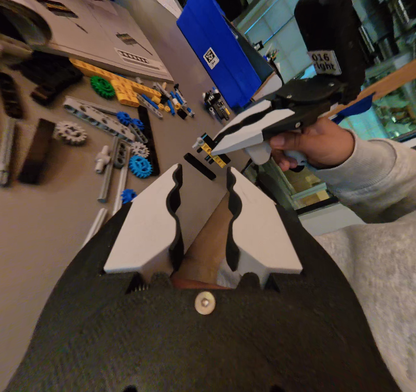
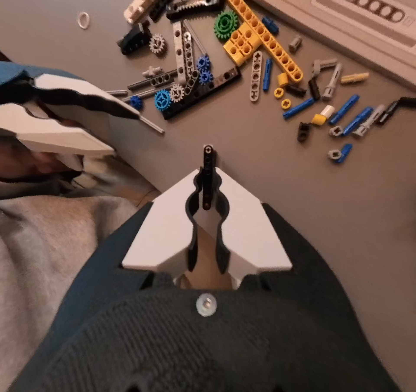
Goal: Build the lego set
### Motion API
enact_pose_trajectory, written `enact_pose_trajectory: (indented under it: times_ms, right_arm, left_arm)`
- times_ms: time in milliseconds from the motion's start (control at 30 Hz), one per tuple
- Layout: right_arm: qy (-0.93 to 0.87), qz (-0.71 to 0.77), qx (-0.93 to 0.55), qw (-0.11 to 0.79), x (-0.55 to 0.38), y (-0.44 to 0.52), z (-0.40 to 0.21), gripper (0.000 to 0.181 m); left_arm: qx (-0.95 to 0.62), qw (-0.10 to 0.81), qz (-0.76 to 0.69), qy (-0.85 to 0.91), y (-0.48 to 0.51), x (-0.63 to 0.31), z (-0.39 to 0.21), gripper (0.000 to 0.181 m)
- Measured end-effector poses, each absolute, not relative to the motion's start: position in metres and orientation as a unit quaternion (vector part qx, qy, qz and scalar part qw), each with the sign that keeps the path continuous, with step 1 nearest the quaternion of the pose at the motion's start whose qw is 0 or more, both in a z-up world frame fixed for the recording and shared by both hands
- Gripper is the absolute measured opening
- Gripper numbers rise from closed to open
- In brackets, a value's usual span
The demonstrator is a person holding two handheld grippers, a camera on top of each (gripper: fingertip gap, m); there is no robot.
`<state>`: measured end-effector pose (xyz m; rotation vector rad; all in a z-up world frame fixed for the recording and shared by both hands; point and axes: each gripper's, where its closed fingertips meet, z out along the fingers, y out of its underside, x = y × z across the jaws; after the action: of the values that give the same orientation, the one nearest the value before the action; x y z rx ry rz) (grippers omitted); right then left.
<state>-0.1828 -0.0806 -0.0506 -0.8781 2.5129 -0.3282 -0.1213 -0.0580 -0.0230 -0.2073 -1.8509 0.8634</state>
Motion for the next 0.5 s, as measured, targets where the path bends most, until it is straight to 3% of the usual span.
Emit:
enact_pose_trajectory:
  times_ms: [33, 500]
  right_arm:
    - [0.916, -0.114, -0.314, 0.221, -0.183, -0.08, -0.052, 0.005]
    - [0.937, -0.078, -0.299, 0.164, -0.184, -0.078, -0.059, 0.005]
  left_arm:
    - [-0.078, 0.522, 0.358, -0.77, -0.06, -0.117, -0.023, 0.037]
    - [0.0, 0.574, 0.351, -0.74, -0.073, -0.083, -0.016, 0.037]
